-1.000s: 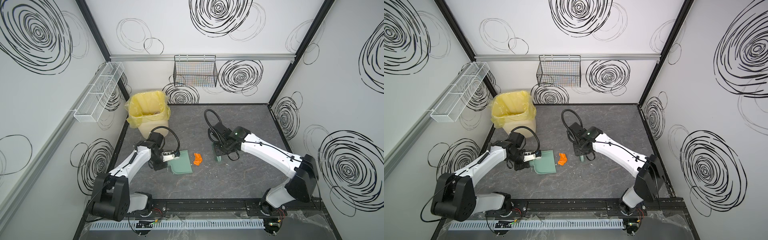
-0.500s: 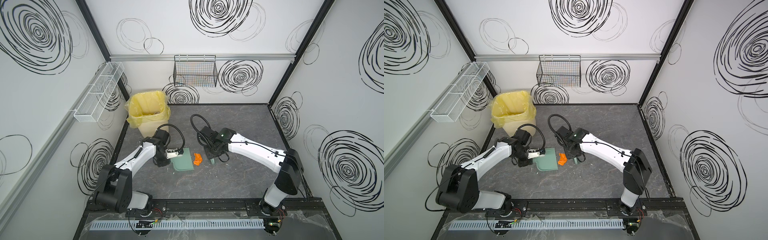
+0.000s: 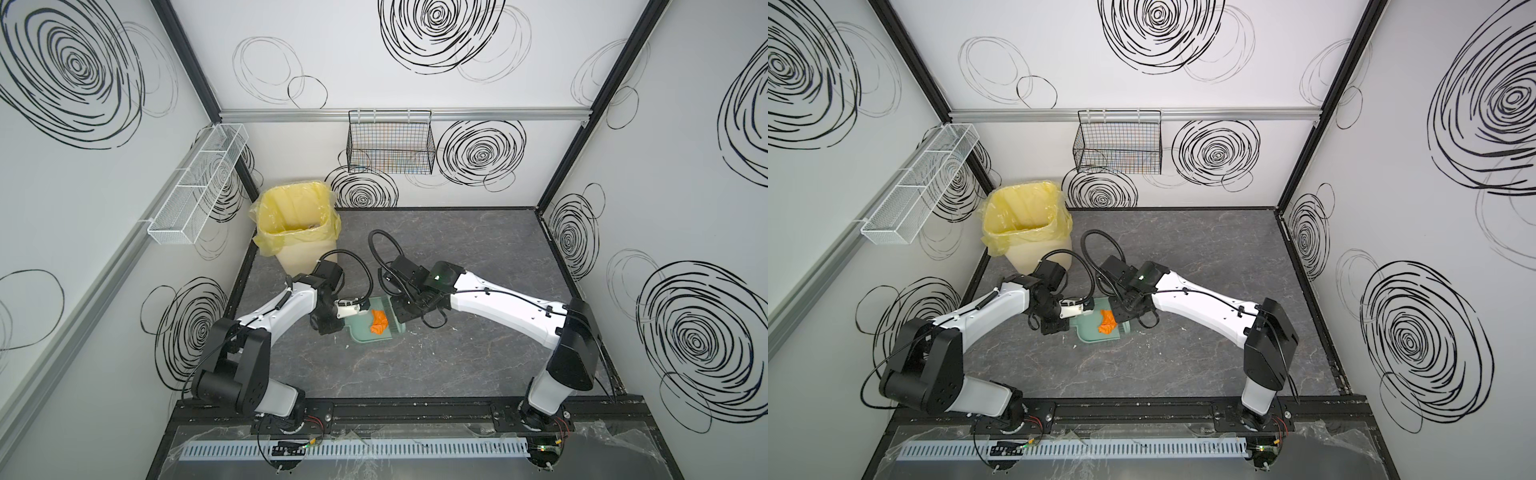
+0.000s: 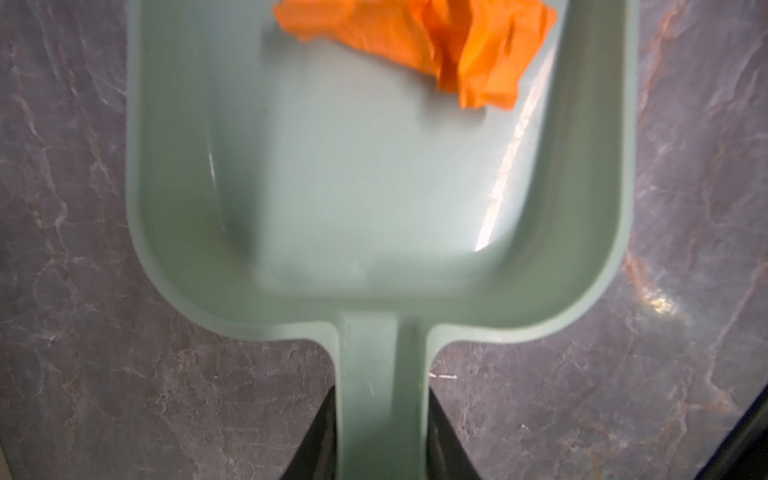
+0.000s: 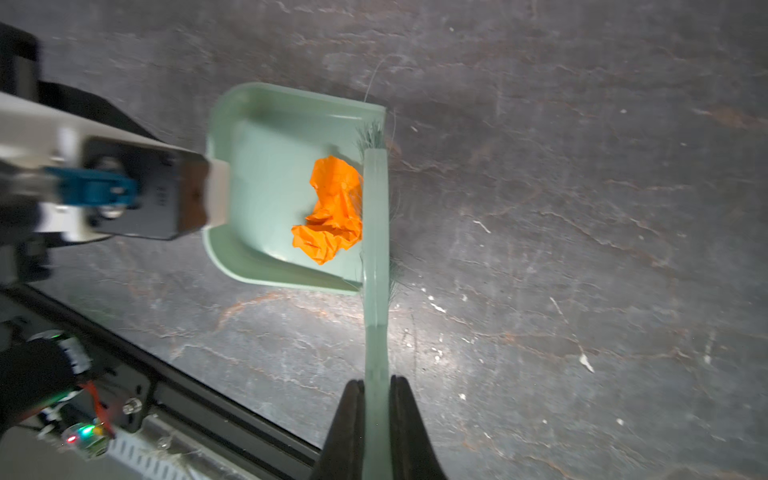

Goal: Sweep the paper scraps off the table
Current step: 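Sweep the last orange scrap with the right gripper's brush into the dustpan, then lift the dustpan with the left gripper and tip it over the bin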

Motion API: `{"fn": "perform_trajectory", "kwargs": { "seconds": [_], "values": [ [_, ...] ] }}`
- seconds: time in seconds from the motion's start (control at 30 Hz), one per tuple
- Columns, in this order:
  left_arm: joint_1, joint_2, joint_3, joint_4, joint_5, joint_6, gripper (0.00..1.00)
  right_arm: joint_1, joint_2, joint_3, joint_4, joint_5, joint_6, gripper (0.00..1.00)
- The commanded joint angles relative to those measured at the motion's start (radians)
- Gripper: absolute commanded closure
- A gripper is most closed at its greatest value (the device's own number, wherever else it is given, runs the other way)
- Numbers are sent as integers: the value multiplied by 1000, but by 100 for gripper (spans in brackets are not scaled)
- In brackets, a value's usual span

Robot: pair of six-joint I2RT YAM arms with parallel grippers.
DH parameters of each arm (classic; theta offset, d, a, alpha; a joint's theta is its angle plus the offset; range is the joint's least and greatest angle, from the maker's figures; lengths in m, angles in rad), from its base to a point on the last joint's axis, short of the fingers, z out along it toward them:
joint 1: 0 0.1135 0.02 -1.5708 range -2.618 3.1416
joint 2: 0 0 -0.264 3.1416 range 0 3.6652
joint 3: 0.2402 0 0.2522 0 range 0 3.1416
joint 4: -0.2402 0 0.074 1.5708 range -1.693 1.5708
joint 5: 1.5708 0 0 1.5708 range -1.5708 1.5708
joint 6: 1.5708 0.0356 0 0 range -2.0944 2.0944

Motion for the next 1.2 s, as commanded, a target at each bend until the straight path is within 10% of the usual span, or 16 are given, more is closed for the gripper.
{"fn": "perform_trajectory", "kwargs": {
  "seconds": [0.0, 0.6, 1.17],
  "values": [
    [-3, 12, -30, 13, 14, -8, 100, 3, -96, 3, 67, -35, 23, 100],
    [132, -124, 93, -127, 409, 19, 100, -252, -642, -390, 138, -33, 42, 100],
    [477, -11, 871, -654, 576, 229, 100, -280, -702, -562, 231, -88, 60, 100]
  ]
}}
